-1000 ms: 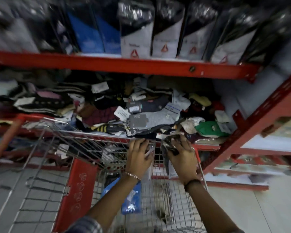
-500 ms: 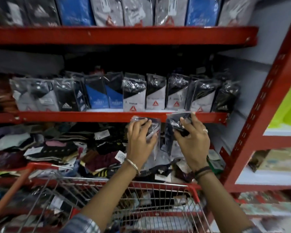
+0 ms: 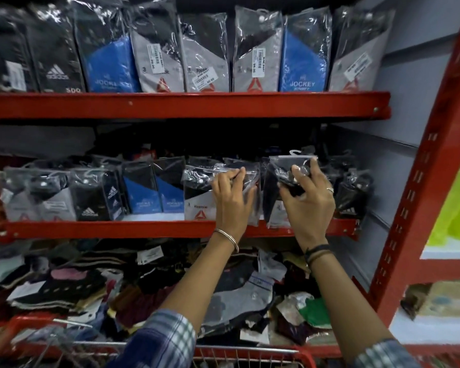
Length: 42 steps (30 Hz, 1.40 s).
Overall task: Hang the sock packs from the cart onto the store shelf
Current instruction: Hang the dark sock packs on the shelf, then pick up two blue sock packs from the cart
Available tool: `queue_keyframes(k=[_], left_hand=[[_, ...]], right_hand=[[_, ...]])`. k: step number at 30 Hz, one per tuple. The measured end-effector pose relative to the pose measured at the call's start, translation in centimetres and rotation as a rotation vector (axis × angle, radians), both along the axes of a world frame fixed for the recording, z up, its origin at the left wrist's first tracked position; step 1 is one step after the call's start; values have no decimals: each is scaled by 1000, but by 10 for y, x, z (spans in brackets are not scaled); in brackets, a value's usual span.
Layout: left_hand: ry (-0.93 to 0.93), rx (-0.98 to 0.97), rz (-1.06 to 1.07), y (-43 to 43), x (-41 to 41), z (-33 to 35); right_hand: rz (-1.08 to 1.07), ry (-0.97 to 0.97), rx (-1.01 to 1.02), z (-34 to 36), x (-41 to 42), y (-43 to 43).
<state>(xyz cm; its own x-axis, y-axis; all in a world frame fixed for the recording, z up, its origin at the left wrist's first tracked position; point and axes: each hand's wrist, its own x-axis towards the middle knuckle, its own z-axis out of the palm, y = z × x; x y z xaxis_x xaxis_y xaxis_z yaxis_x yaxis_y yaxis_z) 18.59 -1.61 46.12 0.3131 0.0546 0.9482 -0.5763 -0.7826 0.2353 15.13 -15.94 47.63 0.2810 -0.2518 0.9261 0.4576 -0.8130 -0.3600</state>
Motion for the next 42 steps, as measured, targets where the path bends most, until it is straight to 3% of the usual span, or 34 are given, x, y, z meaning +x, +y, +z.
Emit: queue_keyframes(k=[13,17,23,27,36,42], left_hand=[[16,-45,61,-19,57,-26],[114,-45,93,-23,63,-37],[237,151,220,-22,57,-34],[270,246,199,-11,37,-47],[262,88,10,49,-38,-109],[389,111,-60,89,-94,-169]], right_hand=[[86,-54,51,-31,81,9],[18,72,20,-46,92,13],[-294,348,-159,-48,82,20],[-330,475,-213,-57,65,27],[-32,515,-260,-99,-18,61],[141,723,-257,-166,-65,91]])
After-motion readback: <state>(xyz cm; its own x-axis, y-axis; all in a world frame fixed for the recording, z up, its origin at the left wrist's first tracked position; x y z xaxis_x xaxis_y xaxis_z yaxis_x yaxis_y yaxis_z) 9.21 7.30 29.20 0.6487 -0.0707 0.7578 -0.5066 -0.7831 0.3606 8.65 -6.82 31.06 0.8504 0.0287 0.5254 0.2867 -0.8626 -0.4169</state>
